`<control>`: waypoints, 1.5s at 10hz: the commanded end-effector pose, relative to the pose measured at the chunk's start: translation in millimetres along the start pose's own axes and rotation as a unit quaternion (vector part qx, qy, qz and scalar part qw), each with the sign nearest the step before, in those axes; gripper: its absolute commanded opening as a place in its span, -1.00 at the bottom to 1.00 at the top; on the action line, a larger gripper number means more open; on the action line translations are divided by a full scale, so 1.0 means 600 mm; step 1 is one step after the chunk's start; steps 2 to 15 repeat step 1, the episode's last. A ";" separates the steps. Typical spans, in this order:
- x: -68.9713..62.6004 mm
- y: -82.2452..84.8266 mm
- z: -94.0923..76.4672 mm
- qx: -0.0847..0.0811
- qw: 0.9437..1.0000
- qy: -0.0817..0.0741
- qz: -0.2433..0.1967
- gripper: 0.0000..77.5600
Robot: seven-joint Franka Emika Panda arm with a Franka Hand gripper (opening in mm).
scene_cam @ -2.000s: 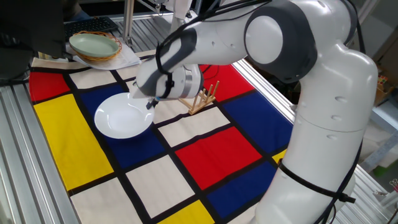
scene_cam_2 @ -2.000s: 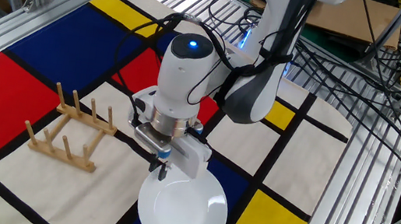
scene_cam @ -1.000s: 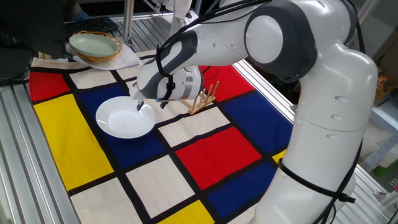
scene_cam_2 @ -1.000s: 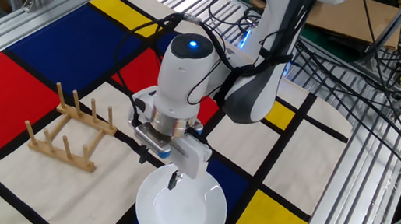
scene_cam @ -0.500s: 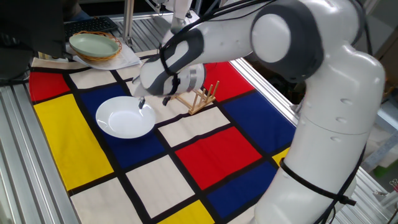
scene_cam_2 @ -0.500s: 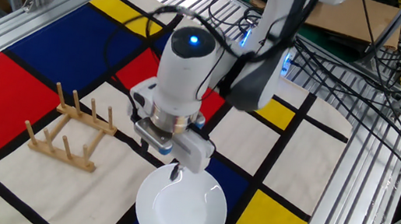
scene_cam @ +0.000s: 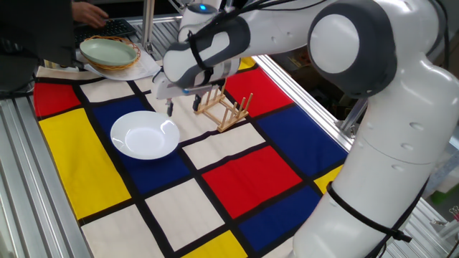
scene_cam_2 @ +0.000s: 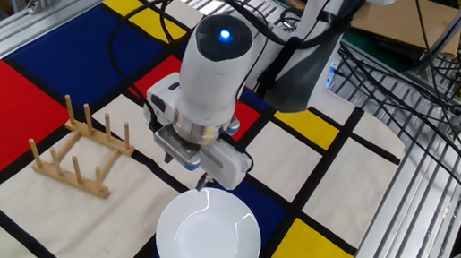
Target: Take the dish off the dish rack
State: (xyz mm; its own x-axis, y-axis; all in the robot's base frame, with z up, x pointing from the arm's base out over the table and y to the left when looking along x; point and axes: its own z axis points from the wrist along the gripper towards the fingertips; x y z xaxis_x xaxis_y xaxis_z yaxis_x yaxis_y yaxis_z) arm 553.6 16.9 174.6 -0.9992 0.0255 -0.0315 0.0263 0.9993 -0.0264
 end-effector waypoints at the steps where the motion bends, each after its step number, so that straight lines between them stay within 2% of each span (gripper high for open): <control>1: 0.001 -0.005 -0.015 -0.002 1.000 0.000 -0.004 -0.97; 15: 0.001 -0.005 -0.015 -0.002 1.000 0.000 -0.004 -0.97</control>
